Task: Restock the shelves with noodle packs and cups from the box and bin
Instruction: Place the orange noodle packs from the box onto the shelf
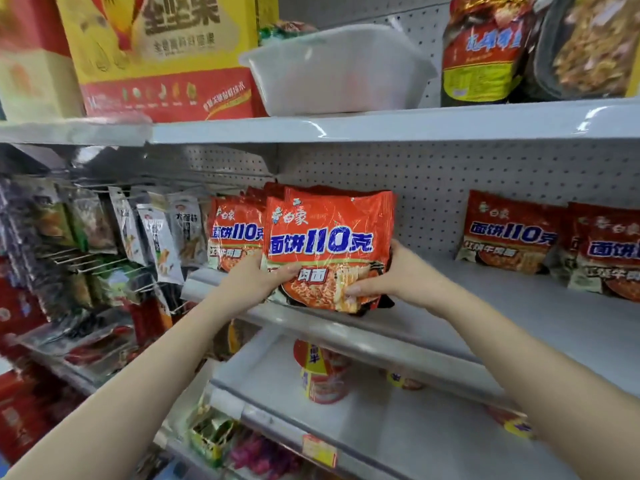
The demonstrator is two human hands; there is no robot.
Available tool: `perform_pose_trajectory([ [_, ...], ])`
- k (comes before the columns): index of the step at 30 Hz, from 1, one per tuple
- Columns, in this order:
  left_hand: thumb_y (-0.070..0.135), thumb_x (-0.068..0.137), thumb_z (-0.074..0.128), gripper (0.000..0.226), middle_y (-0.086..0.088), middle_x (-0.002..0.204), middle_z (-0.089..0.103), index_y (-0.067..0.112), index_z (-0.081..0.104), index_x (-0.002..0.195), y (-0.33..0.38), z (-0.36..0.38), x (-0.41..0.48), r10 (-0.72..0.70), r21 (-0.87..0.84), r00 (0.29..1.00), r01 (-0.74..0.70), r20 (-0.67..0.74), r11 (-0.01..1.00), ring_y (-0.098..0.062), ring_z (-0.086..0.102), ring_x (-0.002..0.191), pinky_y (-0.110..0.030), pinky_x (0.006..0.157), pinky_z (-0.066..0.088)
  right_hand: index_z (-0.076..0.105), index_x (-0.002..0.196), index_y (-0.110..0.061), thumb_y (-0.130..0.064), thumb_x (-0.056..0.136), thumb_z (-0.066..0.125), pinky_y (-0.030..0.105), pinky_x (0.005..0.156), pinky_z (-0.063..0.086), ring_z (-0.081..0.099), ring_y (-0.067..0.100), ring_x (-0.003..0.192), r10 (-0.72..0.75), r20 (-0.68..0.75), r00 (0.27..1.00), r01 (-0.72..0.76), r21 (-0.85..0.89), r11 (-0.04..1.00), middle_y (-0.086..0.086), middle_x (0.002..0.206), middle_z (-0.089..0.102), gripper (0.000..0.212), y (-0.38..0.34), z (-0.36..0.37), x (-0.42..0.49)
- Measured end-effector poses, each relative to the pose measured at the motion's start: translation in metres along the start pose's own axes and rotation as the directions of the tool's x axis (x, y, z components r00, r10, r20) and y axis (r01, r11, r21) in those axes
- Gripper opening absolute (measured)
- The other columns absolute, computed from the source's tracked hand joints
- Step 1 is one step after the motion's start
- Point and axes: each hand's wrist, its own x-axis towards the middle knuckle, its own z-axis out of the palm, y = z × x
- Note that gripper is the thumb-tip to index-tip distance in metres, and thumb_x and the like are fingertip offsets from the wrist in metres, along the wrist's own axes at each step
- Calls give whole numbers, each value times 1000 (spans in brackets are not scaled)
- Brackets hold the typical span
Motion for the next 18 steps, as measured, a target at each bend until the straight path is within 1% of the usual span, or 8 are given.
perform_pose_trajectory([
  [2,65,73,62,38,20,87,67,34,59,96,-7,-5,24,25,62,1000,-25,-3,998,3,63,77,-16,63,45,51,125,-31,-18,63,92,11,81,51,66,-6,97,-8,-5,1000,8,-86,996,-17,108,71,75,5,4,24],
  [4,59,81,65,31,15,76,66,31,59,91,-18,-6,45,23,116,1000,-24,13,993,4,60,61,-12,53,41,53,126,-27,-13,66,90,10,82,49,64,-10,97,-15,-23,1000,12,-114,993,-17,110,69,72,14,10,45],
  [6,61,79,66,41,3,67,66,21,60,86,-32,-7,62,-17,149,999,13,29,989,-3,58,53,-17,50,40,53,124,-25,-9,68,88,7,83,48,60,-16,93,-15,-52,999,8,-147,989,-20,110,65,68,24,18,62],
  [8,68,73,66,59,-7,66,67,11,60,87,-45,-4,74,-50,173,997,40,51,984,-9,58,54,-20,50,39,50,126,-24,-11,68,89,12,92,47,59,-11,99,10,-73,997,-25,-200,980,-18,114,63,71,37,28,75],
  [10,66,75,67,53,0,60,61,15,55,83,-54,-2,83,-44,217,997,30,59,976,-6,53,51,-19,48,37,46,131,-22,-13,68,89,19,100,46,58,-1,109,37,-92,995,-56,-221,974,-12,123,61,77,50,34,85],
  [12,66,76,66,51,4,64,60,17,52,84,-57,-2,88,-14,270,998,-2,56,963,-6,55,55,-19,50,40,44,133,-23,-14,69,88,23,102,46,58,2,112,51,-98,994,-73,-227,971,-10,127,60,78,57,37,90],
  [15,66,75,67,60,10,87,69,19,54,110,-61,-2,92,78,267,996,-88,47,960,0,61,69,-14,57,44,42,136,-24,-19,68,89,36,106,46,59,7,116,86,-109,990,-110,-243,964,-9,127,62,83,59,39,94],
  [18,58,77,73,52,23,94,59,28,46,110,-63,-1,93,155,251,988,-151,3,956,10,52,72,-6,57,37,38,138,-29,-42,55,90,41,108,45,56,10,121,84,-143,986,-119,-261,958,-10,131,59,100,60,42,96],
])
